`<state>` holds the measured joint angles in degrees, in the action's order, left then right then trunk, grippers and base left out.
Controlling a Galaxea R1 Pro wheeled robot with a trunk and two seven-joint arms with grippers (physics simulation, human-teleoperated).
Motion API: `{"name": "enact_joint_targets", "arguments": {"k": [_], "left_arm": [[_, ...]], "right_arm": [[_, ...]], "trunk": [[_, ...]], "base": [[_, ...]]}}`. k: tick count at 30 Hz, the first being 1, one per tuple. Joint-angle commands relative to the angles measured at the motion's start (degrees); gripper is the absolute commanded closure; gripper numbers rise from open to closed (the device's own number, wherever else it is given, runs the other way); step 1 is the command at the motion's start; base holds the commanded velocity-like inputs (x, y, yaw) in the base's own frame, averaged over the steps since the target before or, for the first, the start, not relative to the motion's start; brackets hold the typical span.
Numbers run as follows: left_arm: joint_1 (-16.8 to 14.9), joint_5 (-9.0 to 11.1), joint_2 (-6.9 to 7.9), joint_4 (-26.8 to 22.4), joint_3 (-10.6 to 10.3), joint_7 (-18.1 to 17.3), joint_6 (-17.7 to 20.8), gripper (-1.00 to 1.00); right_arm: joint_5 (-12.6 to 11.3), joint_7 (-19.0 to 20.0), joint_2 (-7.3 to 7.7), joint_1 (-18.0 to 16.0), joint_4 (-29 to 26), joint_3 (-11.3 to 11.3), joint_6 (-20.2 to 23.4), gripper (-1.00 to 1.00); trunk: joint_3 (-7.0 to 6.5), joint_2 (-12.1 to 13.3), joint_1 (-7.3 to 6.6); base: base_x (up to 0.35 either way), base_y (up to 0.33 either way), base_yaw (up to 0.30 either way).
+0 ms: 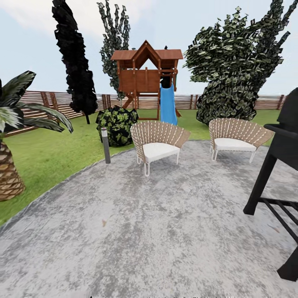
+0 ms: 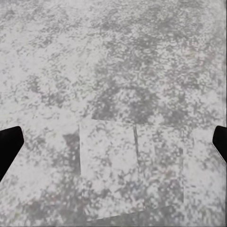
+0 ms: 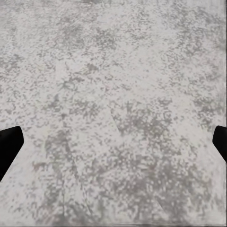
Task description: In the garden, pick up the pesticide atomizer on the floor and spray pesticide onto both trees until each tree trunk is fully covered.
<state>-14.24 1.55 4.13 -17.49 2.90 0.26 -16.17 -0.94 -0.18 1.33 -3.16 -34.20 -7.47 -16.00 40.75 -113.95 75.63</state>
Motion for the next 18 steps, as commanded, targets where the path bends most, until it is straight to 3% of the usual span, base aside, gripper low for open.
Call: {"name": "enact_joint_targets", "arguments": {"k": [1,18], "left_arm": [[0.00,0.01,0.00,0.00,0.00,0.00,0.00,-1.00],[-0.01,0.01,-0.09,0.00,0.01,0.00,0.00,-1.00]], "right_arm": [[-0.01,0.00,0.01,0.00,0.00,0.00,0.00,-1.00],[0.00,0.00,-0.01,0.00,0.01,0.00,0.00,-1.00]], "trunk": [[0.19,-0.42,0.23],[3.24,-7.24,3.96]], "base": [[0.000,0.000,-0.300],[0.000,0.000,-0.300]]}}
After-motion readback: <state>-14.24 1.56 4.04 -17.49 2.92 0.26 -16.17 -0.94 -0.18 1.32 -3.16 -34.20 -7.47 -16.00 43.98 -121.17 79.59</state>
